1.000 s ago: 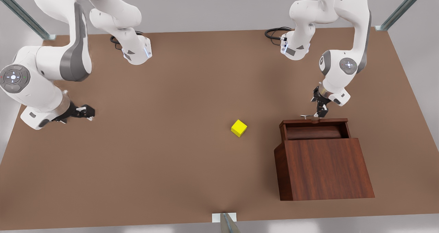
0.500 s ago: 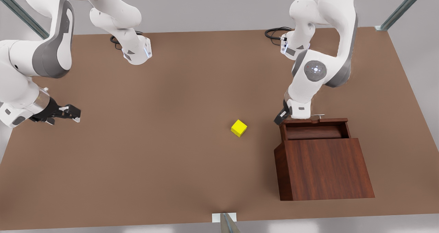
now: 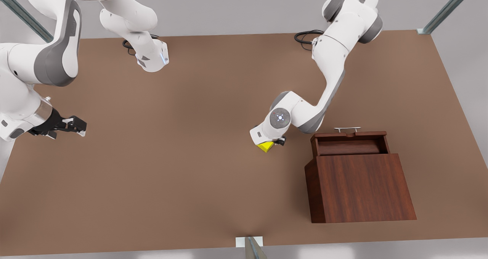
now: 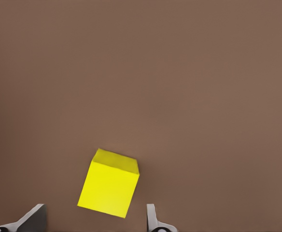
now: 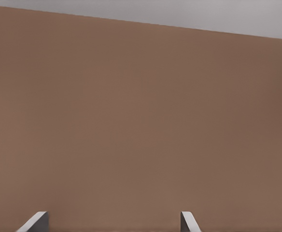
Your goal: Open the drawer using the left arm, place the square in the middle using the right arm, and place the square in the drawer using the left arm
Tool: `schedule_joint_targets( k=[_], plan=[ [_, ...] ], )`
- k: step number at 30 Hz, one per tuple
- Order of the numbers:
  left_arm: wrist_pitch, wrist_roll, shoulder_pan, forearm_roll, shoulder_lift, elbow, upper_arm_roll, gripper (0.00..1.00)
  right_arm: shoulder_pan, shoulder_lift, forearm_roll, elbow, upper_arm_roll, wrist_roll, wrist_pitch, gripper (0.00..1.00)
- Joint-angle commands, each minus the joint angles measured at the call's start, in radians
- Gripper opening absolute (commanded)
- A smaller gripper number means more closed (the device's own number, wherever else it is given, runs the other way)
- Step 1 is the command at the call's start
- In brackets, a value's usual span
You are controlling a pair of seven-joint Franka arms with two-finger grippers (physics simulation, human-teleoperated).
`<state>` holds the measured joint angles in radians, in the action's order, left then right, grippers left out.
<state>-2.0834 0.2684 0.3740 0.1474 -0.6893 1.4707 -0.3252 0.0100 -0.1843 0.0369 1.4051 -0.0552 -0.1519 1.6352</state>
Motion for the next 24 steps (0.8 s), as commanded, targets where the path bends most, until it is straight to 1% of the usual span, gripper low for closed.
schedule_joint_targets(
  k=[1, 3, 12, 18, 20, 24],
  plan=[
    [-0.018, 0.000, 0.000, 0.118, -0.003, 0.005, 0.000, 1.00, 0.001, 0.000, 0.000, 0.000, 0.000, 0.000, 0.000, 1.00],
    [-0.046, 0.018, 0.019, 0.187, -0.030, 0.007, 0.001, 1.00, 0.002, -0.001, 0.000, 0.000, 0.000, 0.002, 0.000, 1.00],
    [-0.099, 0.040, 0.048, 0.247, -0.093, 0.002, 0.009, 1.00, 0.002, 0.000, -0.002, 0.000, 0.001, 0.002, 0.000, 1.00],
    [-0.101, 0.040, 0.071, 0.268, -0.099, 0.028, 0.009, 1.00, 0.004, -0.001, -0.006, -0.005, 0.000, 0.002, 0.002, 1.00],
    [-0.155, 0.040, 0.071, 0.273, -0.088, 0.076, 0.011, 1.00, 0.002, -0.004, -0.006, -0.011, 0.000, 0.002, 0.002, 1.00],
    [-0.155, 0.037, 0.069, 0.304, -0.087, 0.082, 0.012, 1.00, 0.002, -0.004, -0.006, -0.011, 0.000, 0.002, 0.002, 1.00]
  ],
)
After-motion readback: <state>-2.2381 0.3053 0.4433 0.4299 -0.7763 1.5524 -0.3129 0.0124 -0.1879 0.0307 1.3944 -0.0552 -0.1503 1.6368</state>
